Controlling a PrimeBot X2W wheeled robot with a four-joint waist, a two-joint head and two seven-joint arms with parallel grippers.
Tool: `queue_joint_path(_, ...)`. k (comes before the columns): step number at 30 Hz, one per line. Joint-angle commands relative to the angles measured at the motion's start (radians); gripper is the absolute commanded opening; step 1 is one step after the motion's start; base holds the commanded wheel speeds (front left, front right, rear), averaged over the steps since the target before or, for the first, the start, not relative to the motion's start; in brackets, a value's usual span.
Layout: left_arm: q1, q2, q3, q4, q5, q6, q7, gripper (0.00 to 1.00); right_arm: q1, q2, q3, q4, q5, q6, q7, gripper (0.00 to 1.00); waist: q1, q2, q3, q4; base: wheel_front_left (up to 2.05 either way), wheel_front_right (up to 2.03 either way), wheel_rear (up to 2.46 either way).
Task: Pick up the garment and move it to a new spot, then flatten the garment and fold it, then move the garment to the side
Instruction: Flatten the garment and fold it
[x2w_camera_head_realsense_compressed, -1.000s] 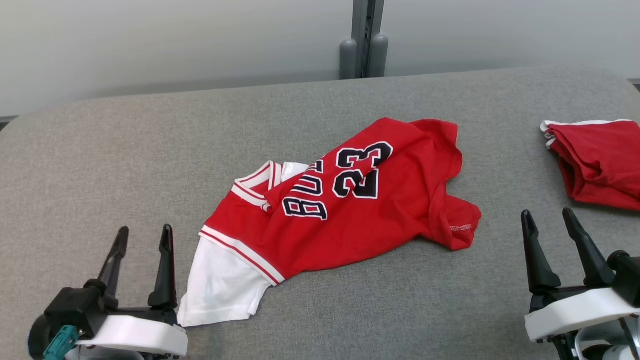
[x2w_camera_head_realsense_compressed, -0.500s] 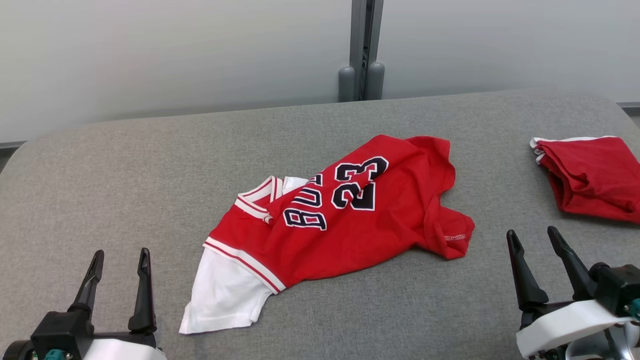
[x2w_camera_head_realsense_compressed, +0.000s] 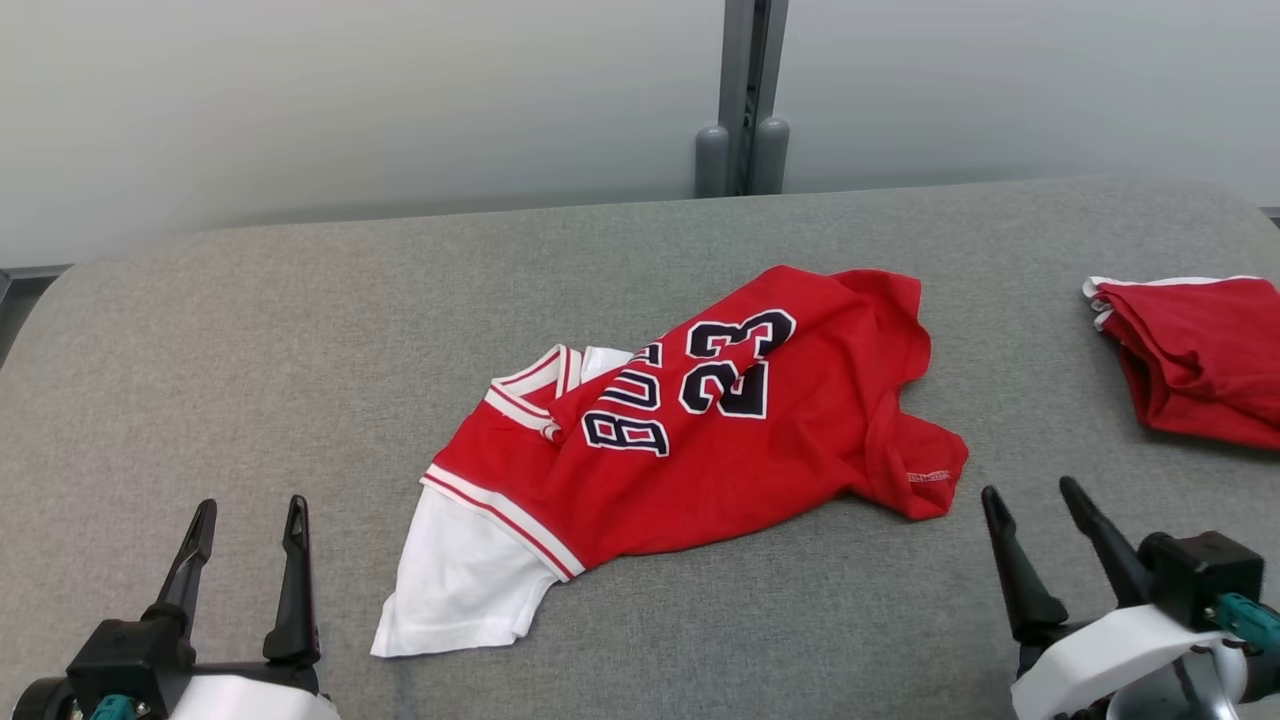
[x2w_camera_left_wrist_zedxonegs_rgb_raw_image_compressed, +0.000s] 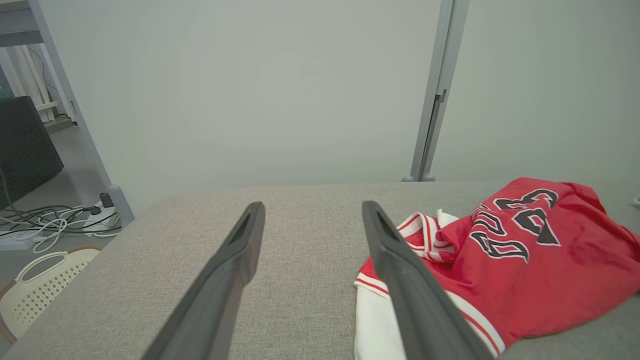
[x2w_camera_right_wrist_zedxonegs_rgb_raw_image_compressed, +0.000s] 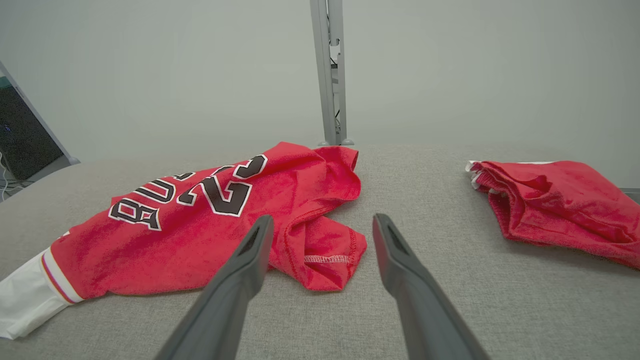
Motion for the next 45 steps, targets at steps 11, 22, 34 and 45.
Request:
queue_joint_path(11,-0.084,-0.011,-0.03,0.011,0.013,-0.026,-0.002,1.0,-0.094,-0.042,0.078,0.245,0.015,0.0,0.006,1.0,0.0,0.0,0.059,0.07,0.0,0.0,0.0)
queue_joint_path(22,-0.132,-0.035,-0.041,0.051,0.013,-0.047,-0.017,1.0,-0.29,-0.039,0.107,0.581,0.008,0.0,-0.156,0.0,0.0,0.0,0.097,0.106,0.0,0.0,0.0)
queue_joint_path(34,-0.129,-0.035,-0.031,0.053,0.014,-0.043,-0.025,1.0,-0.338,-0.056,0.133,0.616,0.109,0.0,-0.245,0.0,0.0,0.0,0.096,0.081,0.0,0.0,0.0)
queue_joint_path(45,-0.15,-0.041,-0.036,0.045,0.021,-0.048,-0.029,1.0,-0.375,-0.098,0.133,0.419,0.224,0.0,-0.185,0.0,0.0,0.0,0.13,0.059,0.0,0.0,0.0)
